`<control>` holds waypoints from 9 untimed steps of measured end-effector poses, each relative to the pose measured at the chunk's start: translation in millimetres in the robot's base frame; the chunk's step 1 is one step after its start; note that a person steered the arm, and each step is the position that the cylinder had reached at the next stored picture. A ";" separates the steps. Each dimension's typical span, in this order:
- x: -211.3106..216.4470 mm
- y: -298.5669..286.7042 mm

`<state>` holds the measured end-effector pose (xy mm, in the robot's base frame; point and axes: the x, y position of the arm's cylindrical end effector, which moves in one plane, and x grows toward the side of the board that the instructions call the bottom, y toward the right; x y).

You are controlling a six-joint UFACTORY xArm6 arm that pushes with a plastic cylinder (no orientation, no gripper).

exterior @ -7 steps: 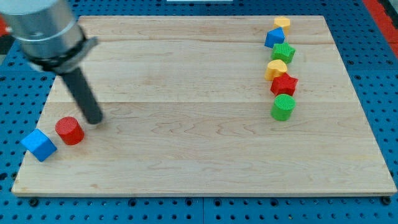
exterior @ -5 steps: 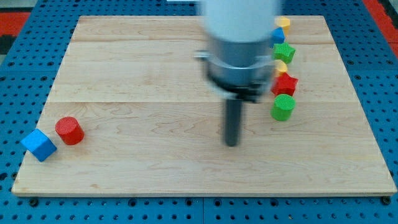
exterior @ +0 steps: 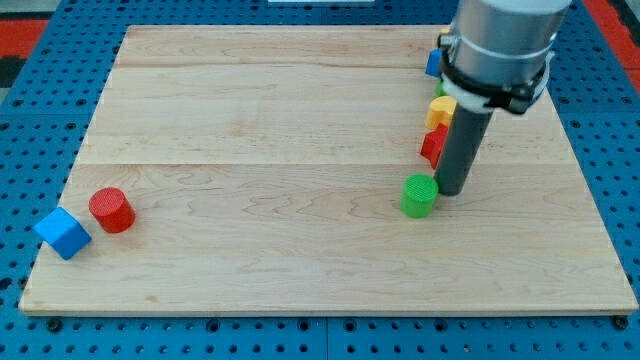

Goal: Move the green circle to the bottom center of the board

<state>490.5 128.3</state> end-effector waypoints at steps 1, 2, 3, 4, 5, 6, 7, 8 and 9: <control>15.7 -44.8; 23.3 -109.7; 4.3 -118.0; 7.6 -173.2; 46.7 -166.9; 55.6 -162.8; 34.1 -131.2; 34.1 -16.7; -19.3 37.7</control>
